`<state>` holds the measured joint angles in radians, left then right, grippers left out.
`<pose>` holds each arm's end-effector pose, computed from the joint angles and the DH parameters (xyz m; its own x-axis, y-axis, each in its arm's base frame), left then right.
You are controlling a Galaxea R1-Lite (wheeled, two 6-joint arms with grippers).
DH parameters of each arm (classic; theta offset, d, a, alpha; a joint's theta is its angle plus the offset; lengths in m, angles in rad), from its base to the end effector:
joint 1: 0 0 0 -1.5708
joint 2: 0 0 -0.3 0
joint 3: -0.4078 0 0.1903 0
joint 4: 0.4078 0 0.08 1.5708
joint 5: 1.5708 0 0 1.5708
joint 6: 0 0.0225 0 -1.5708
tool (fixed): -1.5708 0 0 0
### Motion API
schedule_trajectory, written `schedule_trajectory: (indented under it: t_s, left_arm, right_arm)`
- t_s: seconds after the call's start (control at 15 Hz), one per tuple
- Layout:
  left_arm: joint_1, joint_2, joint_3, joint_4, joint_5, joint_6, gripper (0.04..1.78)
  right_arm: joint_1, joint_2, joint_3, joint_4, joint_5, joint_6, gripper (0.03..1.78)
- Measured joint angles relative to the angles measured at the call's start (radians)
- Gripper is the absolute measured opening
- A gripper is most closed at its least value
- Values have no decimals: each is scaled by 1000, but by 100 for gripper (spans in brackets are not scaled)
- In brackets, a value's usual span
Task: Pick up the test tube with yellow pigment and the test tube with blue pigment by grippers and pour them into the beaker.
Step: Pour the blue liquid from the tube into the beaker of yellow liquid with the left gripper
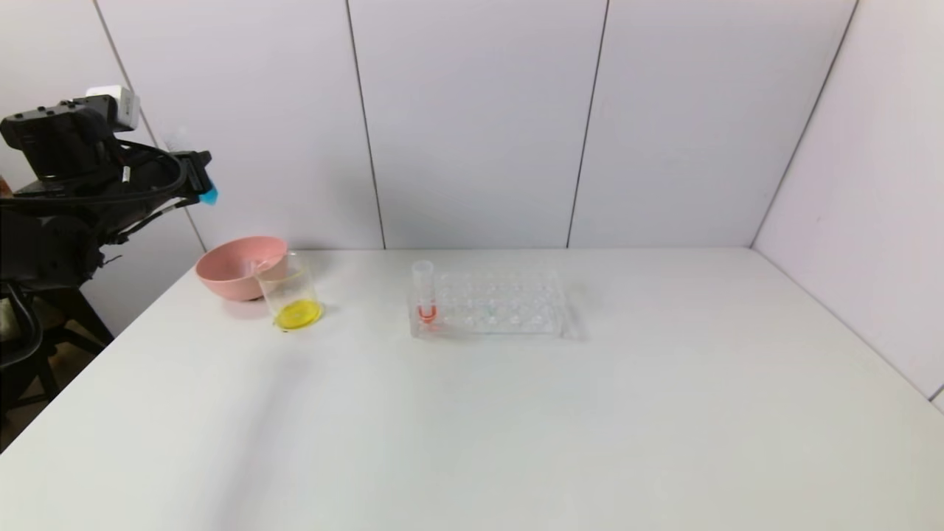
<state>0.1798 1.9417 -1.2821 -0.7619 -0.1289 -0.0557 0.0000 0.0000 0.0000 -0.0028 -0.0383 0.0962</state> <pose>0.3890 0.0678 0.2426 0.9936 0.0500 0.1013 -0.0459 0.9981 -0.0423 -0.0228 -0.0009 0.0758 0.9993 -0.0383 0.0028 0.0378 0.9946 0.0962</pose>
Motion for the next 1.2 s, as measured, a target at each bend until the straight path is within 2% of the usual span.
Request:
schedule_trajectory:
  t_s: [0.27, 0.53, 0.67, 0.93, 1.07, 1.2]
  left_arm:
    - [93, 32, -137, 142, -192, 40, 46]
    - [171, 55, -299, 406, -448, 201, 46]
    - [187, 77, -394, 553, -535, 298, 46]
    - [192, 147, -619, 934, -646, 563, 46]
    - [193, 176, -683, 1140, -670, 729, 46]
    - [189, 197, -706, 1274, -710, 885, 46]
  right_arm:
    - [0, 0, 0, 0, 0, 0, 177]
    - [0, 0, 0, 0, 0, 0, 177]
    - [0, 0, 0, 0, 0, 0, 177]
    - [0, 0, 0, 0, 0, 0, 177]
    - [0, 0, 0, 0, 0, 0, 177]
    - [0, 0, 0, 0, 0, 0, 177]
